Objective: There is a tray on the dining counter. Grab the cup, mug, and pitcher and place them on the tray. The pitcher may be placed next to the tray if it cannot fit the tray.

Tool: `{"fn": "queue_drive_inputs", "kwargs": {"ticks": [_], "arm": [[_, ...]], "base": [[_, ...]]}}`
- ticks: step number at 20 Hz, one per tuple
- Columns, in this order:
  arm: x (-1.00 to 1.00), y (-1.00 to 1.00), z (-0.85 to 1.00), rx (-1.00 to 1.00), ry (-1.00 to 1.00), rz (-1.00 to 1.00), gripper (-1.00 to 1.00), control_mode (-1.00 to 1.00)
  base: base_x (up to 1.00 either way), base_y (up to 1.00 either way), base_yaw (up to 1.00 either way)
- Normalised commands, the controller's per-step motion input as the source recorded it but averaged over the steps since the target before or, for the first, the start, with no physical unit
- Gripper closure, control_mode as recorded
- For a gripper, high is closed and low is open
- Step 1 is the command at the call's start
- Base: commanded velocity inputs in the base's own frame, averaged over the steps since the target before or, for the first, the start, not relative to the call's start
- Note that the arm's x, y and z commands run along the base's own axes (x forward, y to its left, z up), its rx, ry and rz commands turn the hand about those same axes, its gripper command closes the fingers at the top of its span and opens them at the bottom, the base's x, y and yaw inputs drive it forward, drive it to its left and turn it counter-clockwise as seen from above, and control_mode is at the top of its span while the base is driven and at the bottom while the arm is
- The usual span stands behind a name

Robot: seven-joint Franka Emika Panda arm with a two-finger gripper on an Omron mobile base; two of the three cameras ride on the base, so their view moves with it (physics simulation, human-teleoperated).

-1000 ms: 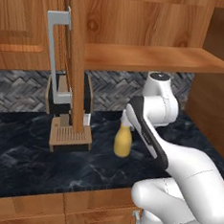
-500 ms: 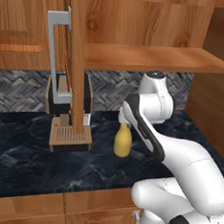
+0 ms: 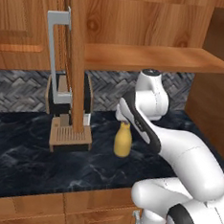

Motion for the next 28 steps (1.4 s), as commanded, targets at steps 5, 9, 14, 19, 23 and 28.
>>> {"fn": "queue_drive_inputs", "kwargs": {"ticks": [5, 9, 14, 19, 23, 28], "arm": [[0.17, 0.04, -0.04, 0.0, 0.0, 0.0, -1.0, -1.0], [0.17, 0.03, -0.05, 0.0, 0.0, 0.0, -1.0, -1.0], [0.19, 0.02, -0.04, 0.0, 0.0, 0.0, -1.0, -1.0], [0.22, 0.03, -0.04, 0.0, 0.0, 0.0, -1.0, -1.0], [0.2, 0.01, -0.04, 0.0, 0.0, 0.0, -1.0, -1.0], [0.12, 0.01, -0.07, 0.0, 0.0, 0.0, -1.0, -1.0]], "base": [[0.0, 0.0, 0.0], [0.0, 0.0, 0.0], [0.0, 0.0, 0.0], [0.0, 0.0, 0.0], [0.0, 0.0, 0.0], [0.0, 0.0, 0.0]]}}
